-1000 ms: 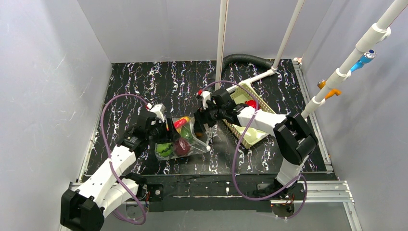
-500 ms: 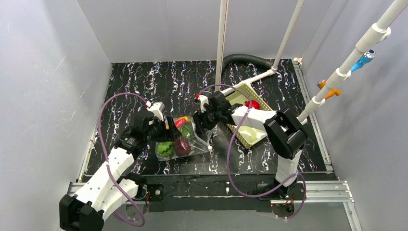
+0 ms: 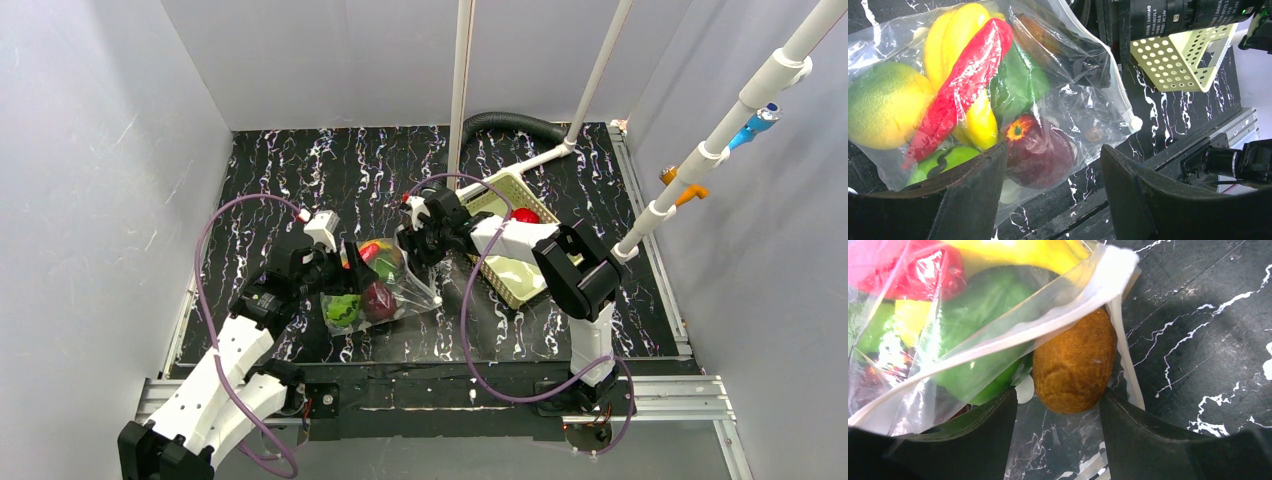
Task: Open the zip-top bag and remove the fake food
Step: Pick up the fake fruit from the zipper food storage bag.
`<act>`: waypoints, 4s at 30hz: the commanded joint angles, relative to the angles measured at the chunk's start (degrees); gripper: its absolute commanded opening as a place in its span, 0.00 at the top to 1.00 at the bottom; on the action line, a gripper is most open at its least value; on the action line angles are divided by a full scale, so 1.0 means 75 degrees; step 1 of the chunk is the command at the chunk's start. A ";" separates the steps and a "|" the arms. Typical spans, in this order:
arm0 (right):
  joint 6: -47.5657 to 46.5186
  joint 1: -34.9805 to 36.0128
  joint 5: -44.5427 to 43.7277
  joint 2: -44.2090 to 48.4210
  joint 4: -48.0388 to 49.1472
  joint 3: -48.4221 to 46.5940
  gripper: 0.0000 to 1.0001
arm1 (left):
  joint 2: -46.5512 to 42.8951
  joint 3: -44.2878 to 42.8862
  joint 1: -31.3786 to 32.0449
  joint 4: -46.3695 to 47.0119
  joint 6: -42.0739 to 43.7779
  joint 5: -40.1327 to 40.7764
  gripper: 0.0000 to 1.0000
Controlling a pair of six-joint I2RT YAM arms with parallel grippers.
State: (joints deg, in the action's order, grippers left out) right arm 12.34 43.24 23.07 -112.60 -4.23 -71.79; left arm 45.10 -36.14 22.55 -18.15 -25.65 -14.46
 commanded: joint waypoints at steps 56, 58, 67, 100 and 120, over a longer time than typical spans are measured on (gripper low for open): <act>0.0423 -0.0577 0.1243 0.0277 0.0488 -0.0330 0.99 | 0.0484 -0.0413 -0.0065 0.0263 0.0297 -0.0264 0.28; 0.0417 -0.0625 0.1324 0.0360 0.0727 -0.0241 0.99 | 0.0489 -0.0332 -0.0060 0.0447 0.0148 -0.0436 0.23; 0.0684 -0.0668 0.1816 0.0131 0.0813 -0.0557 0.61 | 0.1403 -0.1052 -0.0073 0.0359 -0.0145 0.0682 0.10; 0.0012 -0.0426 0.1386 -0.1453 -0.0632 -0.2391 0.36 | 0.8168 -0.4302 -0.1605 0.0230 0.1182 -0.1940 0.60; -0.0258 -0.0071 0.0362 -0.1663 -0.1141 -0.2404 0.33 | 0.8063 -0.3731 -0.1295 0.0693 0.0771 -0.2255 0.62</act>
State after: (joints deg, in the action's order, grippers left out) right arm 12.05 41.91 30.02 -123.81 -11.18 -87.74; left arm 107.39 -65.45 12.23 -12.27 -18.87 -29.15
